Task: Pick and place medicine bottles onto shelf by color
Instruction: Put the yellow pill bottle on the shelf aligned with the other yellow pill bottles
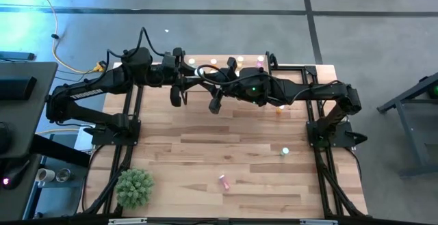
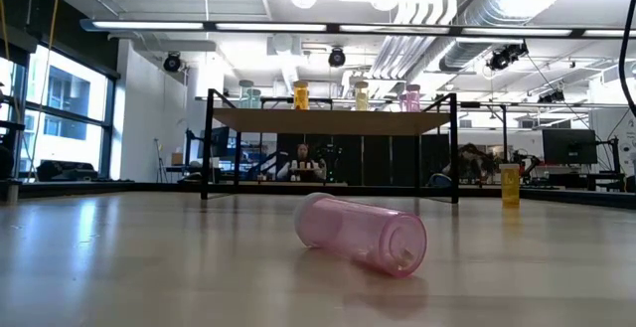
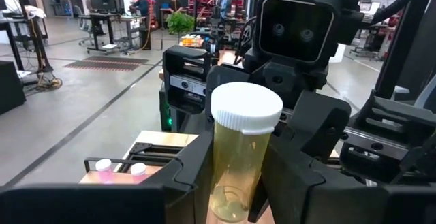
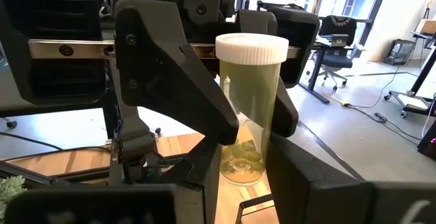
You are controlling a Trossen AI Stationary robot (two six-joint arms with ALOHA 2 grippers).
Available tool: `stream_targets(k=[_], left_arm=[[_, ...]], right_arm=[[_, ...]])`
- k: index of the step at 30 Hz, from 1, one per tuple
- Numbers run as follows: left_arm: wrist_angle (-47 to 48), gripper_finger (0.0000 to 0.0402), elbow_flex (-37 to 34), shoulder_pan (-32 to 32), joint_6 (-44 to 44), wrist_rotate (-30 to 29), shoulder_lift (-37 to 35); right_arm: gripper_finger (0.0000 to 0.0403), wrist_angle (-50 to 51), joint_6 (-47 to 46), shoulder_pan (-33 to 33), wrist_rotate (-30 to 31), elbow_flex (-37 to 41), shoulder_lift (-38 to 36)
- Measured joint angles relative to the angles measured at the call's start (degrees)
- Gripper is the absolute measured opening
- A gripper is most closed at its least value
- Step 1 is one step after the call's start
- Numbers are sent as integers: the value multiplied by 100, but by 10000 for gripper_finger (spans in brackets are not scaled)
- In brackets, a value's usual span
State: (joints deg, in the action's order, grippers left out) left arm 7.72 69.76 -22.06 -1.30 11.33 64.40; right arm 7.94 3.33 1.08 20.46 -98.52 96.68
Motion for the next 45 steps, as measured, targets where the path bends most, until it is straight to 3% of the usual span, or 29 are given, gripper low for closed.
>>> stream_targets(k=[8,13,21,27,38,45], left_arm=[[43,100,-2,-4,-4,-27,0],[25,99,-2,-4,-2,-76,0],[411,99,-2,-4,364,-498,50],[580,99,-4,-4,365,-611,379],[575,99,-4,-4,450,-708,1215],[530,99,-4,-2,449,-707,1575]], right_arm=[[137,292,-315,2,-1,0,-5],[167,1154,-463,0,55,2,-161],[176,2418,-737,-239,348,2,-742],[177,2465,-276,-586,252,2,-1161],[177,2384,20,-1296,-2010,0,-1240],[176,2542,268,-1388,-2523,2,-933]])
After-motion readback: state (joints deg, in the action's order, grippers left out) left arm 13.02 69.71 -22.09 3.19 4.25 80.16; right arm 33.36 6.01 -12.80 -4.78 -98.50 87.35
